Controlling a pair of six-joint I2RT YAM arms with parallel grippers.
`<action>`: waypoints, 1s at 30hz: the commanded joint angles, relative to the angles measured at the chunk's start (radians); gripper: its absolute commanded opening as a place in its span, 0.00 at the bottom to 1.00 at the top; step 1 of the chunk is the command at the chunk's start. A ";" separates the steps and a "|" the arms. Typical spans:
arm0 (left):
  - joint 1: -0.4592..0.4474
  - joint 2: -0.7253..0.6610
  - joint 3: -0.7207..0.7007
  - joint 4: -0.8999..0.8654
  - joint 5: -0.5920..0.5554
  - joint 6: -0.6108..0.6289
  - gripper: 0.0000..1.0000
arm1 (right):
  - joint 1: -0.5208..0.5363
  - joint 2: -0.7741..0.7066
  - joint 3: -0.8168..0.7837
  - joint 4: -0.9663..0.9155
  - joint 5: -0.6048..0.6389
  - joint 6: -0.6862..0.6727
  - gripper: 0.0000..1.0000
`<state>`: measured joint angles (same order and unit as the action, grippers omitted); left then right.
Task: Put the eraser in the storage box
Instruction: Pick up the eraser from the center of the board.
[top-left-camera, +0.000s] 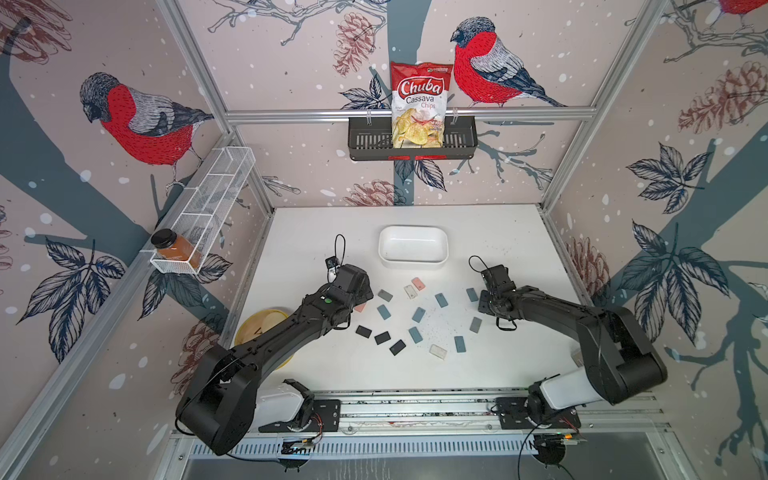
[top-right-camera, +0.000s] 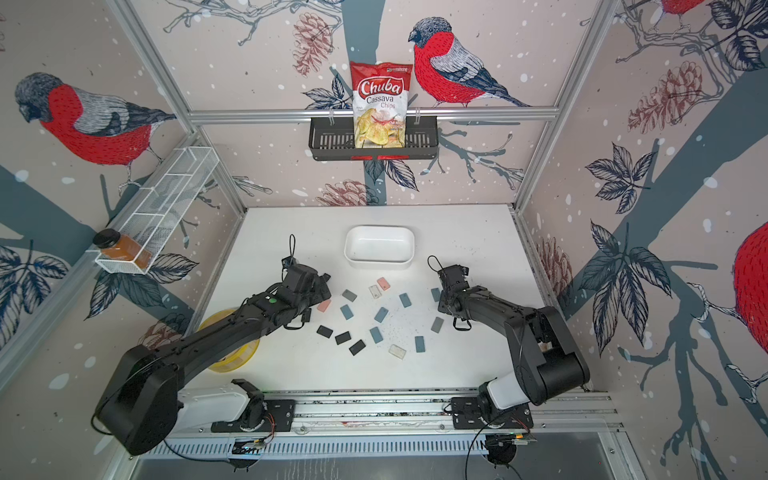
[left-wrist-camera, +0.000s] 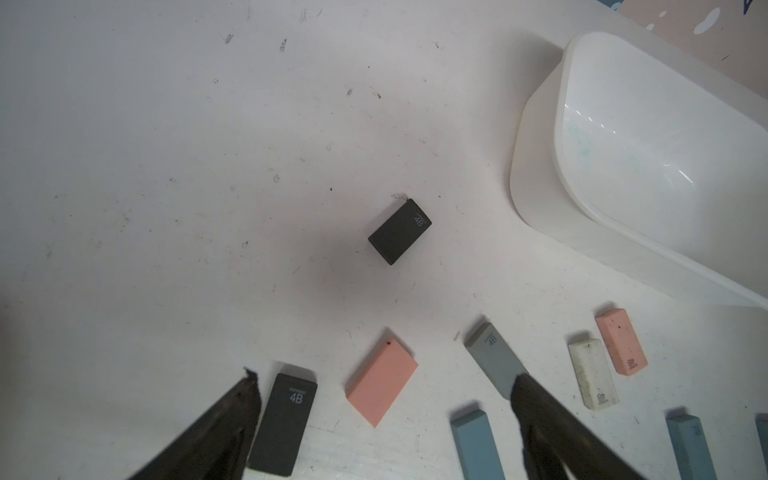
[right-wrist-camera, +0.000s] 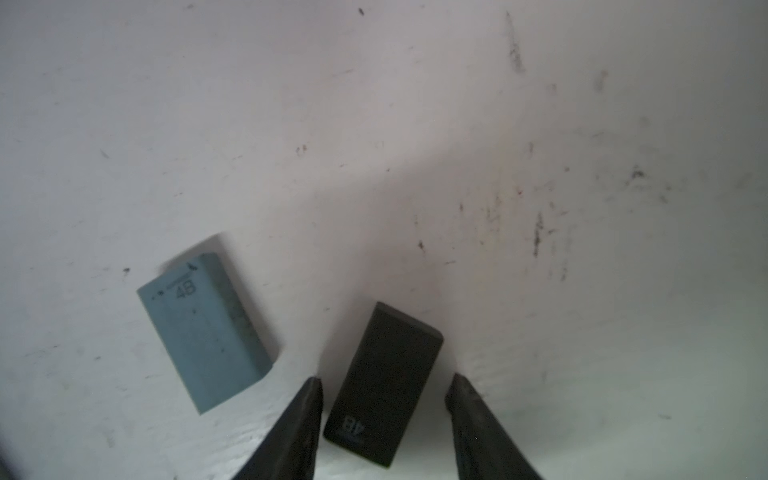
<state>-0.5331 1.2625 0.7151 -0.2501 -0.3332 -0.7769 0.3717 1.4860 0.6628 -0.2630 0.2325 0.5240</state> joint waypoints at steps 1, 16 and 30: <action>-0.003 0.001 0.009 -0.004 0.006 0.013 0.94 | -0.010 0.011 0.000 -0.022 -0.013 0.006 0.50; -0.006 0.022 -0.005 0.001 0.009 0.016 0.94 | -0.007 0.028 0.005 -0.015 -0.018 0.007 0.31; -0.007 0.019 -0.052 0.007 -0.005 0.026 0.95 | 0.042 -0.040 0.020 -0.034 0.084 0.012 0.27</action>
<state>-0.5385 1.2823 0.6731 -0.2489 -0.3222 -0.7586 0.4076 1.4593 0.6739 -0.2718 0.2661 0.5259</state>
